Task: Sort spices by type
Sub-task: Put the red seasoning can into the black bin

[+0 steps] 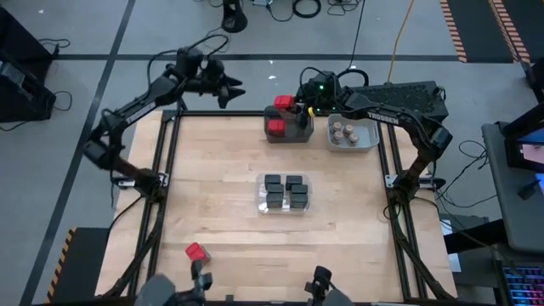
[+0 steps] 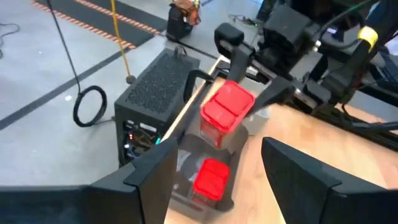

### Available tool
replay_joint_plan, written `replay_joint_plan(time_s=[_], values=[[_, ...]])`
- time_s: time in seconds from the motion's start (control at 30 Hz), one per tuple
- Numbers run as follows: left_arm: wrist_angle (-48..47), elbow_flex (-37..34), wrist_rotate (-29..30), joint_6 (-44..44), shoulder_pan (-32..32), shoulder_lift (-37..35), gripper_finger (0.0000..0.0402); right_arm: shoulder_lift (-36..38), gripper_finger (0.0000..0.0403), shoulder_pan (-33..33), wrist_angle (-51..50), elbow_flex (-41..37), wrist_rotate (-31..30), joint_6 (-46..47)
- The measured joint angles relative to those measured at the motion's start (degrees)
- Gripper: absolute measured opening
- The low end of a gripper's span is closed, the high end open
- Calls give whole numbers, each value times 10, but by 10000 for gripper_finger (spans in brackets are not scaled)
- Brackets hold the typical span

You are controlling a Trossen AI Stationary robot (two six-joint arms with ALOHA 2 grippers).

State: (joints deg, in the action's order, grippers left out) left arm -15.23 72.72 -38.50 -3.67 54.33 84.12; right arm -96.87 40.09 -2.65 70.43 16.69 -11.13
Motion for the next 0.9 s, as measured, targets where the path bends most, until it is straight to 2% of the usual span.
replay_joint_plan(time_s=[0.23, 0.3, 0.43, 0.6, 0.9], values=[[76, -104, 12, 40, -8, -44, 237, 0, 155, -20, 0, 0, 1, 0], [89, -122, -4, 51, -9, -45, 237, 0, 155, -27, 1, 0, 1, 0], [175, -159, -43, 97, -19, -45, 237, 0, 155, -40, 5, 0, 1, 3], [272, -188, -50, 139, -40, -45, 237, 1, 156, -59, 15, 0, 1, 16], [281, -191, -45, 139, -87, -45, 237, 14, 156, -92, 39, 0, 0, 35]])
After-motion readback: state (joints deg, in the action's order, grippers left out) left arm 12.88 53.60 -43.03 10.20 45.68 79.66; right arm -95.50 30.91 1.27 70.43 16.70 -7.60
